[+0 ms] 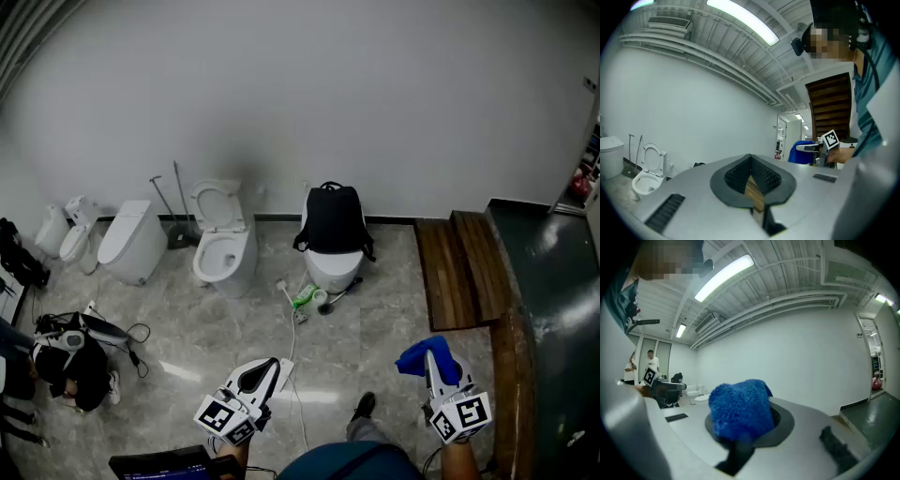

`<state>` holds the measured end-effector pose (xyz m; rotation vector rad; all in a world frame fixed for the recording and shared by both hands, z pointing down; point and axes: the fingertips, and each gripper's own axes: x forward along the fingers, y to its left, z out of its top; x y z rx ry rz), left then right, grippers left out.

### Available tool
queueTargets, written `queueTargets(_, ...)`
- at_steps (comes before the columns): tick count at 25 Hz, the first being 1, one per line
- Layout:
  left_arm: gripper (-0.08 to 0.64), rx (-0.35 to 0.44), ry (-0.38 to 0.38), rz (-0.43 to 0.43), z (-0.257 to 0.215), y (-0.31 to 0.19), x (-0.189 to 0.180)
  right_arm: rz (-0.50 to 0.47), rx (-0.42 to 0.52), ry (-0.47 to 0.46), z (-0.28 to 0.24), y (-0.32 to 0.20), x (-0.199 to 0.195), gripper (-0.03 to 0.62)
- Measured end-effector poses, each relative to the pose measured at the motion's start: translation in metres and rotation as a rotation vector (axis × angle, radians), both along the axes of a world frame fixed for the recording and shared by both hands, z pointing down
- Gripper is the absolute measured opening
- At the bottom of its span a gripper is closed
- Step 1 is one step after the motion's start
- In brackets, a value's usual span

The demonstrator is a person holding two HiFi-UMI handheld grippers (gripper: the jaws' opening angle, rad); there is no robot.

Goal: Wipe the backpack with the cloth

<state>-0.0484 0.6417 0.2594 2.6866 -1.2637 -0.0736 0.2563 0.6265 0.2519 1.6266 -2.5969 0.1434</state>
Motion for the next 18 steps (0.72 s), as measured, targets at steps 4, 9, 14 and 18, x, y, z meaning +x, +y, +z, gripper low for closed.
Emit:
queueTargets(4, 0.003, 0.021, 0.005, -0.003, 0.008, -0.064, 0.039, -0.022, 0.000, 0.000, 0.001, -0.075, 0.030, 0.025)
queueTargets(9, 0.003, 0.061, 0.025, 0.015, 0.004, -0.154, 0.084, -0.061, -0.001, 0.003, 0.006, -0.163, 0.050, 0.025)
queueTargets(14, 0.003, 0.072, 0.003, 0.010, 0.004, -0.213, 0.106, -0.097, 0.003, 0.020, 0.010, -0.240, 0.052, 0.024)
queueTargets(18, 0.003, 0.073, -0.025, 0.000, 0.002, -0.254, 0.101, -0.127, -0.015, 0.024, 0.017, -0.291, 0.039, 0.025)
